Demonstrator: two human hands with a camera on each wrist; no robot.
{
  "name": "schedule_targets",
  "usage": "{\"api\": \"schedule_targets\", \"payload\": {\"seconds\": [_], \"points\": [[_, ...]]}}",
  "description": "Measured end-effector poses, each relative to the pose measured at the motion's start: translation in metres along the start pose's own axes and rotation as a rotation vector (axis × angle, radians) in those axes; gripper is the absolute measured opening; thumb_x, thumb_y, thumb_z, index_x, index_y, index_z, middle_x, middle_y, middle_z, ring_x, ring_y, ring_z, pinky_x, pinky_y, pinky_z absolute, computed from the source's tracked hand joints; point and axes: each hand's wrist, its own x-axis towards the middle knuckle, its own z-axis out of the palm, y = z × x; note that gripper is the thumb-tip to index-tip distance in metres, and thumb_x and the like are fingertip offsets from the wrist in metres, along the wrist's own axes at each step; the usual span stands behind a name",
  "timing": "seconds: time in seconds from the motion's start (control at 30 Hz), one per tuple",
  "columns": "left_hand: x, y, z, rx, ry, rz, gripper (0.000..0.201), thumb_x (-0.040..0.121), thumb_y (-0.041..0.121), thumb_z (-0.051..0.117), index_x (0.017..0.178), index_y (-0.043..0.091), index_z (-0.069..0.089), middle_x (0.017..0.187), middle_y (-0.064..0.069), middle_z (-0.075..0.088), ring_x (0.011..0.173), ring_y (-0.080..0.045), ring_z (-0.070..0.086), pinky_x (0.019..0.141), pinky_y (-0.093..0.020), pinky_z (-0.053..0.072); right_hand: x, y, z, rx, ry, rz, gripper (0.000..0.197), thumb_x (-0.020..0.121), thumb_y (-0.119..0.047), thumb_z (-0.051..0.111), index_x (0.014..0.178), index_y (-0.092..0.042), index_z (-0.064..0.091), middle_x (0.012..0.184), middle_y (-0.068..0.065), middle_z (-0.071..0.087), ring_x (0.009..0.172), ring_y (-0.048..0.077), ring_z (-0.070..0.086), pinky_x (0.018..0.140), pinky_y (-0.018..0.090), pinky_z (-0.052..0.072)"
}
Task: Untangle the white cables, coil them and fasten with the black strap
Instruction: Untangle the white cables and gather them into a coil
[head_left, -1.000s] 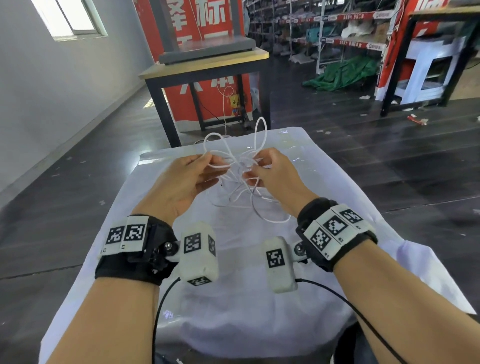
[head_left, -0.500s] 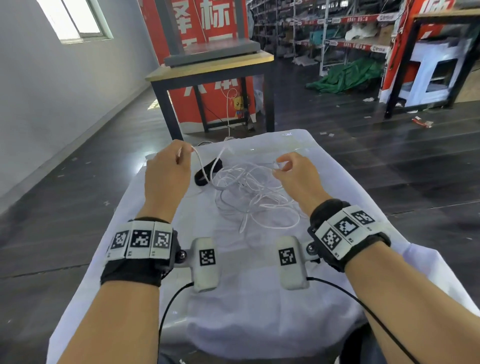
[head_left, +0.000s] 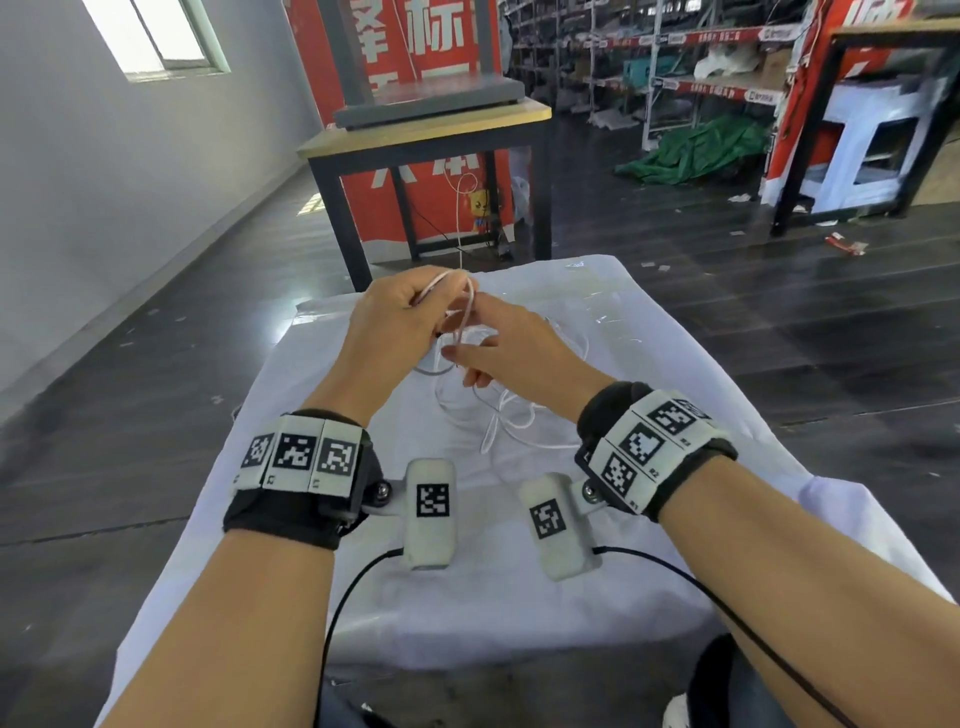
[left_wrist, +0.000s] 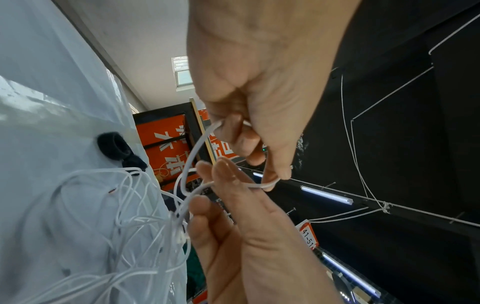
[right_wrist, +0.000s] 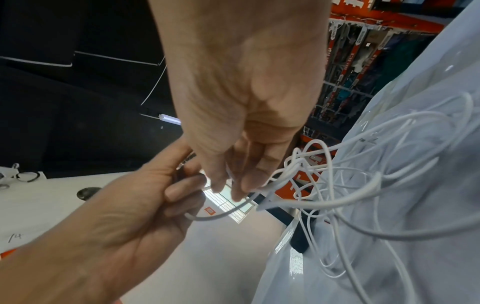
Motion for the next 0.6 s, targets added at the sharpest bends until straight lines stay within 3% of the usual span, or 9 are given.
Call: {"api": "schedule_targets", "payload": {"seconds": [0.1, 0.2, 0.3, 0.4, 0.47, 0.53, 0.6], "points": [[-0.002, 0.009, -0.006, 0.033, -0.060, 0.042, 0.021, 0.095, 0.033, 0.055, 0.099, 0.029, 0.075, 0.062, 0.022, 0.063, 0.059, 0.003, 0.057, 0.057, -0.006, 0.040, 0.006, -0.005, -0.002, -0.083, -0.039, 0.044, 0.014, 0.092, -0.012, 0.059, 0.104, -0.006, 0.063, 0.083, 0.001, 0.067, 0.056, 0.007, 0.063, 0.059, 0.017, 0.055], [-0.001, 0.011, -0.020, 0.155, -0.107, 0.118, 0.021, 0.092, 0.038, 0.058, 0.106, 0.032, 0.074, 0.081, 0.017, 0.071, 0.072, -0.005, 0.062, 0.062, -0.008, 0.045, 0.012, -0.009, -0.009, -0.177, -0.063, 0.134, 0.016, 0.095, -0.004, 0.050, 0.100, -0.003, 0.065, 0.089, 0.009, 0.068, 0.061, 0.012, 0.065, 0.059, 0.016, 0.055], [0.009, -0.001, -0.032, 0.400, -0.082, 0.176, 0.020, 0.093, 0.033, 0.058, 0.108, 0.031, 0.071, 0.084, 0.014, 0.068, 0.070, -0.001, 0.058, 0.065, -0.011, 0.042, 0.017, -0.012, -0.020, -0.283, 0.019, 0.191, 0.022, 0.095, -0.002, 0.046, 0.105, 0.002, 0.065, 0.101, 0.016, 0.067, 0.079, 0.025, 0.069, 0.077, 0.030, 0.058], [0.015, -0.012, -0.044, 0.475, -0.024, 0.104, 0.018, 0.094, 0.028, 0.056, 0.104, 0.026, 0.071, 0.085, 0.011, 0.064, 0.082, -0.012, 0.058, 0.071, -0.024, 0.043, 0.016, -0.021, -0.024, -0.317, 0.040, 0.223, 0.031, 0.099, -0.011, 0.038, 0.105, 0.008, 0.061, 0.104, 0.022, 0.066, 0.094, 0.034, 0.066, 0.087, 0.043, 0.054], [0.015, -0.016, -0.051, 0.451, 0.057, 0.032, 0.018, 0.094, 0.022, 0.054, 0.101, 0.022, 0.071, 0.082, 0.008, 0.061, 0.080, -0.016, 0.057, 0.069, -0.024, 0.042, 0.013, -0.027, -0.026, -0.299, 0.078, 0.223, 0.037, 0.101, -0.021, 0.036, 0.099, 0.005, 0.061, 0.103, 0.021, 0.065, 0.095, 0.034, 0.063, 0.090, 0.046, 0.051], [0.016, -0.017, -0.060, 0.272, 0.142, -0.075, 0.022, 0.094, 0.011, 0.049, 0.100, 0.019, 0.069, 0.078, 0.003, 0.062, 0.070, -0.015, 0.057, 0.059, -0.018, 0.044, 0.010, -0.030, -0.030, -0.351, 0.116, 0.212, 0.036, 0.101, -0.025, 0.034, 0.086, -0.003, 0.059, 0.101, 0.017, 0.066, 0.093, 0.032, 0.061, 0.088, 0.044, 0.049], [0.017, -0.019, -0.070, 0.087, 0.202, -0.205, 0.022, 0.094, 0.006, 0.046, 0.100, 0.012, 0.067, 0.070, -0.002, 0.060, 0.061, -0.014, 0.055, 0.056, -0.017, 0.048, 0.008, -0.033, -0.038, -0.440, 0.167, 0.206, 0.032, 0.100, -0.023, 0.035, 0.077, -0.008, 0.051, 0.089, 0.011, 0.062, 0.085, 0.028, 0.056, 0.075, 0.035, 0.043]]}}
